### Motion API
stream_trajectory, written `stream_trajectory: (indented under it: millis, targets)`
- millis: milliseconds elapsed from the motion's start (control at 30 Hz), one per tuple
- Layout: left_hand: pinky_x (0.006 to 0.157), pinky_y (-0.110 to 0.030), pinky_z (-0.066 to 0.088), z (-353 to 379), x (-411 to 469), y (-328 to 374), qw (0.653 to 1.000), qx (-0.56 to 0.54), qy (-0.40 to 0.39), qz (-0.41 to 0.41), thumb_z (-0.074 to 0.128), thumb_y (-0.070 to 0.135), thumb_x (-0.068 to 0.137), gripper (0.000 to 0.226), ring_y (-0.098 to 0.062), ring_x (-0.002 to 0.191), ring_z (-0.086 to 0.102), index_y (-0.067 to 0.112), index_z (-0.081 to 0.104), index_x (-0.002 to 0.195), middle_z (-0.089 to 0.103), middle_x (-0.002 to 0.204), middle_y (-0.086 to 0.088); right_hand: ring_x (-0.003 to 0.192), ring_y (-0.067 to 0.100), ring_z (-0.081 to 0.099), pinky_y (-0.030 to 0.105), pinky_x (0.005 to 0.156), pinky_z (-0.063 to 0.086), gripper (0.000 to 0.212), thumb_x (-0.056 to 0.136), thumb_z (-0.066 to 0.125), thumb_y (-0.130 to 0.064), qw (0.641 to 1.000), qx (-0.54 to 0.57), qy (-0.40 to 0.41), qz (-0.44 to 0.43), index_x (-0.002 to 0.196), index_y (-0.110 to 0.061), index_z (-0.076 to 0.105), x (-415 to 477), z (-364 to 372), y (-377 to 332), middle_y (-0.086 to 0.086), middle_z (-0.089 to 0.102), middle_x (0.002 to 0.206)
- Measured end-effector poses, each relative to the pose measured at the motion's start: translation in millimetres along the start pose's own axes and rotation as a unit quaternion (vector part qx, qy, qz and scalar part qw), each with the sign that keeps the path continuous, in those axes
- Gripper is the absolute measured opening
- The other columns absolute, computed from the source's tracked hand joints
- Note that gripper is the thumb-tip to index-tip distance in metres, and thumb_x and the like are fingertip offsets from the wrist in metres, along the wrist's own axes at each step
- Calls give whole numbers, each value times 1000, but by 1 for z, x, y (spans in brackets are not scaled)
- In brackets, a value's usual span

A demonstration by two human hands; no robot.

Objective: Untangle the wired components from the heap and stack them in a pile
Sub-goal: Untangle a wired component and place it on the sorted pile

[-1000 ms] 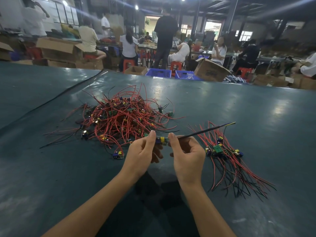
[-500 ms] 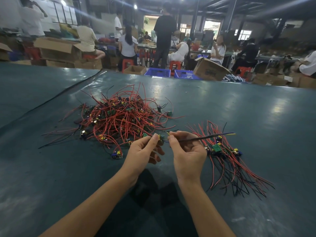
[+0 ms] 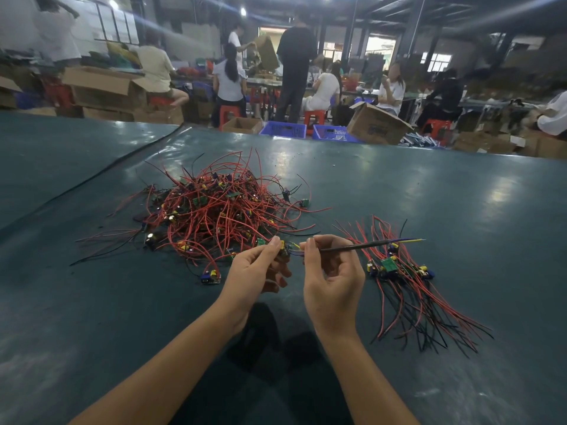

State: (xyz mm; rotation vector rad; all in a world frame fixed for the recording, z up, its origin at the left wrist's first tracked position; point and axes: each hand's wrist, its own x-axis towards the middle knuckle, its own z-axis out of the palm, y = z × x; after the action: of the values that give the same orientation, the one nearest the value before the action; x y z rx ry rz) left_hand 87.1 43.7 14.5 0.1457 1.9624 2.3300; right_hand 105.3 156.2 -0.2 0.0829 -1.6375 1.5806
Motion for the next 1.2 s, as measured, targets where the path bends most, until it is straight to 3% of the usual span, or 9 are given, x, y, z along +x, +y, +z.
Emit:
stream_trajectory:
  millis: [100, 333, 467, 567, 767, 1000, 1200]
  targets:
    - [54, -23, 50, 0, 0, 1, 1000, 1, 5, -7, 56, 40, 94, 38, -13, 54, 59, 15, 66, 67, 65, 62, -6, 78, 14, 69, 26, 71, 56, 6, 89, 65, -10, 999, -15, -5, -37, 91, -15, 62, -1, 0, -1, -5, 68, 82]
    - [57, -26, 49, 2, -2, 2, 999, 1, 30, -9, 58, 37, 94, 45, -14, 52, 57, 22, 67, 52, 64, 60, -5, 76, 14, 67, 32, 68, 56, 4, 92, 60, -17, 992, -57, -10, -115, 95, -19, 58, -3, 1, -1, -1, 65, 83]
    - [56, -24, 50, 3, -2, 1, 999, 22, 28, 5, 56, 37, 95, 46, -12, 52, 59, 22, 70, 55, 69, 62, -6, 76, 13, 66, 27, 68, 55, 5, 95, 56, -18, 989, -67, -15, -129, 99, -21, 56, -2, 1, -2, 0, 64, 83]
    - [56, -25, 51, 2, -1, 0, 999, 31, 22, 12, 56, 36, 96, 45, -12, 52, 59, 22, 70, 55, 69, 63, -6, 73, 12, 65, 22, 68, 53, 9, 93, 61, -15, 995, -55, -20, -84, 100, -20, 58, -2, 0, -3, -2, 65, 80]
    - [50, -21, 48, -1, 2, -3, 993, 93, 6, 79, 56, 29, 96, 33, -12, 50, 59, 9, 69, 73, 67, 59, -3, 68, 9, 71, 15, 63, 53, 12, 82, 76, -5, 990, 37, -27, 131, 87, -16, 71, 0, 3, -5, -4, 74, 76]
    - [48, -19, 47, -4, 5, -7, 987, 120, 44, 100, 57, 33, 95, 35, -11, 51, 61, 11, 69, 71, 70, 62, -5, 71, 8, 71, 13, 66, 52, 24, 80, 74, 6, 974, 101, 26, 199, 87, -17, 71, 6, 4, -7, -3, 76, 75]
    - [49, -20, 47, -6, 7, -9, 985, 131, 50, 99, 58, 34, 95, 36, -12, 52, 62, 9, 69, 73, 71, 64, -4, 77, 7, 72, 12, 70, 52, 33, 83, 69, 8, 962, 115, -36, 245, 99, -21, 69, 10, 0, -4, -3, 77, 79]
